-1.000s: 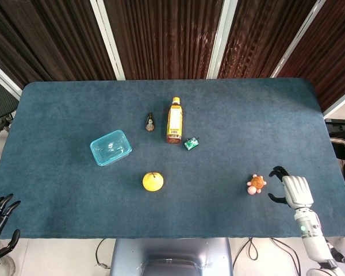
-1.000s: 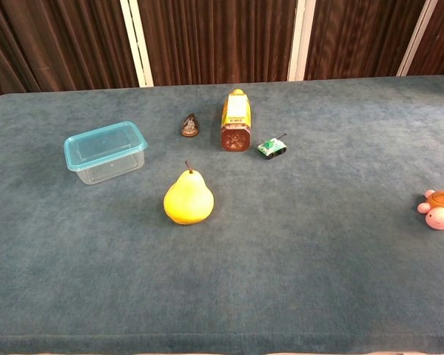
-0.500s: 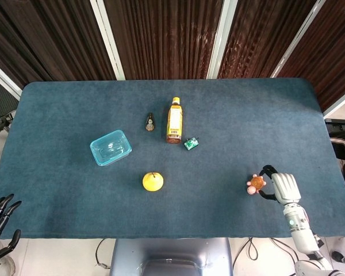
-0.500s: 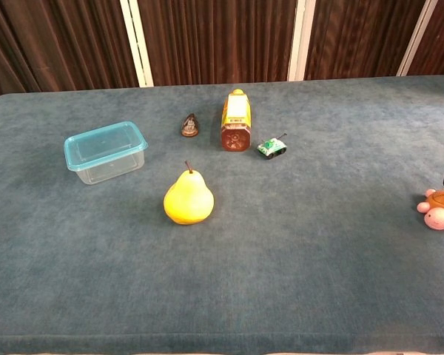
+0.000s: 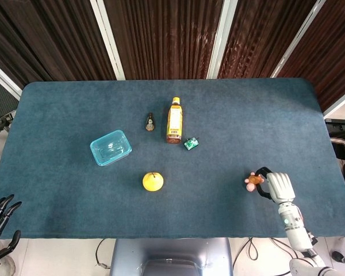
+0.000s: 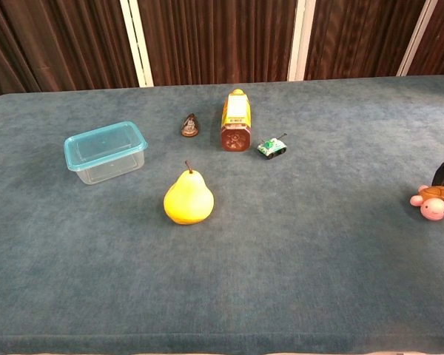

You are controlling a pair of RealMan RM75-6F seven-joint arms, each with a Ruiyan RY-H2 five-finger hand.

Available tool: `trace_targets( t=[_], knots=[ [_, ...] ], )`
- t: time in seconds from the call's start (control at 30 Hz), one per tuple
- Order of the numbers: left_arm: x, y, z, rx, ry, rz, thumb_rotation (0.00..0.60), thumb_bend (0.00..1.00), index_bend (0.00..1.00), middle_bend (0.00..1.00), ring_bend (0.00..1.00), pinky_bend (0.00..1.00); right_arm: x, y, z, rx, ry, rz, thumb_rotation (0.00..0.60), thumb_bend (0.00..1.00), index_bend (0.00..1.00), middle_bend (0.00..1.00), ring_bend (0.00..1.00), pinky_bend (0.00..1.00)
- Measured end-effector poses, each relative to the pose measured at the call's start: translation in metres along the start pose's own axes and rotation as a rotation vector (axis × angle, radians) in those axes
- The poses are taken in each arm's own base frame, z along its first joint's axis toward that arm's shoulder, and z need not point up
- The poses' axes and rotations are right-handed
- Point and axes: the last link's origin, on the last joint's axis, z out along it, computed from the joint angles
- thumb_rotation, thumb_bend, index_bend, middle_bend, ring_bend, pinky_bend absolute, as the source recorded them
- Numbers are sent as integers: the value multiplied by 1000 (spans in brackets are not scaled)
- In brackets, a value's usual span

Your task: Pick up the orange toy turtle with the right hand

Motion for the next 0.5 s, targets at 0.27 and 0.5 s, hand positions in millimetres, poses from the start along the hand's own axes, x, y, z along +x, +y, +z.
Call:
trace_targets(
  t=[0.27, 0.5],
  knots=[
    [0, -1, 0, -5, -4, -2, 600, 469, 131, 19, 65, 302, 0, 3, -3, -2, 42, -15, 600, 1000, 866, 727, 1000, 1000],
    [-1, 0, 1, -4, -5, -5, 600, 469, 131, 19, 65, 302, 1, 3, -6, 17, 79, -41, 600, 1000, 855, 732, 1000, 1000]
  ],
)
